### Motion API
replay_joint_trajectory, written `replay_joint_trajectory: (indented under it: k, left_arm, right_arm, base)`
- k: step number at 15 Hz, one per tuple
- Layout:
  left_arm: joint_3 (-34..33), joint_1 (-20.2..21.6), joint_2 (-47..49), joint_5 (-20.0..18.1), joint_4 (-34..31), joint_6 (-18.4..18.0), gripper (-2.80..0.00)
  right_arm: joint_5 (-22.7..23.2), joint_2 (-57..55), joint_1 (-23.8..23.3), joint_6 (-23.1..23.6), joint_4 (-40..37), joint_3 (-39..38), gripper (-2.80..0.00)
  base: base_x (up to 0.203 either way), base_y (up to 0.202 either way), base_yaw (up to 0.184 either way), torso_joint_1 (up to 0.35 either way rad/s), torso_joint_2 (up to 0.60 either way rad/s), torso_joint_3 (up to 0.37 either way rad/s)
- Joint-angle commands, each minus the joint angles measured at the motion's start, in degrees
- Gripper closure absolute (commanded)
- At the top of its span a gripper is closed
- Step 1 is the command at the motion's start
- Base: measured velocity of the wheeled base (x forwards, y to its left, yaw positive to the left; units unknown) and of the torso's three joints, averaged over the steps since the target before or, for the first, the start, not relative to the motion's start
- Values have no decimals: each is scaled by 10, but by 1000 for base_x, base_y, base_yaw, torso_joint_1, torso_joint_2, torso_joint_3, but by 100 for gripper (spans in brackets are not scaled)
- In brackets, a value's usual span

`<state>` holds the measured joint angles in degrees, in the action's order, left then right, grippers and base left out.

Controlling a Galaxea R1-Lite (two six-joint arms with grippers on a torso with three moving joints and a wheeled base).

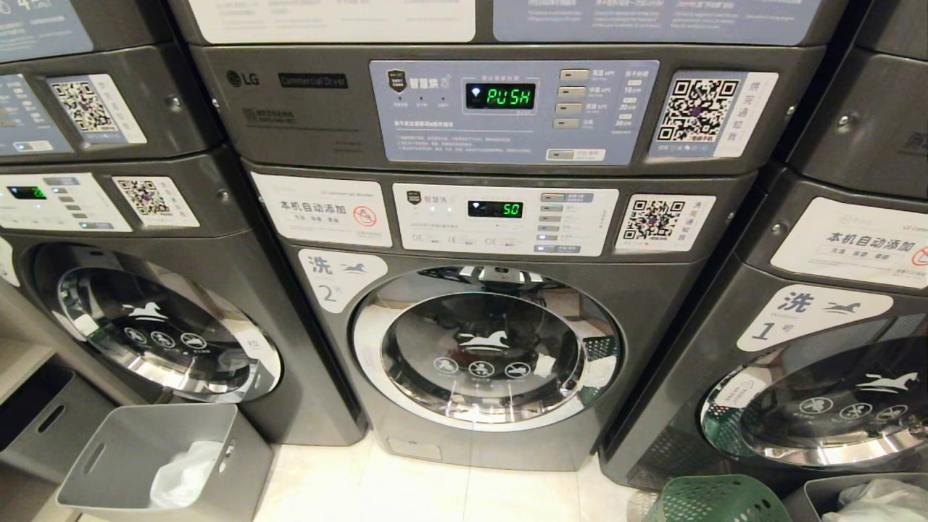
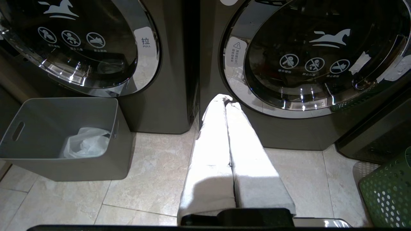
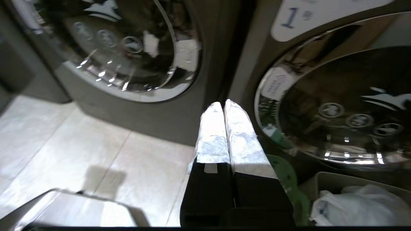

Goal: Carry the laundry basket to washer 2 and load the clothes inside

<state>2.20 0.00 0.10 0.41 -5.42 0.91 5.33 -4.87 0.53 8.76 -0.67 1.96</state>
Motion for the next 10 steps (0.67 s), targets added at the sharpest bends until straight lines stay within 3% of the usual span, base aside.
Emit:
replay_joint_trajectory:
  k: [1, 10]
  left_arm:
    - [0, 0, 0, 0, 0, 0, 0]
    - [0, 0, -1, 0, 0, 1, 0]
  right_arm:
    - [-39, 48, -2, 1, 2, -20, 0]
    - [-45, 48, -3, -24, 3, -20, 0]
  base:
    - [0, 0, 0, 0, 0, 0]
    - [0, 0, 0, 0, 0, 0]
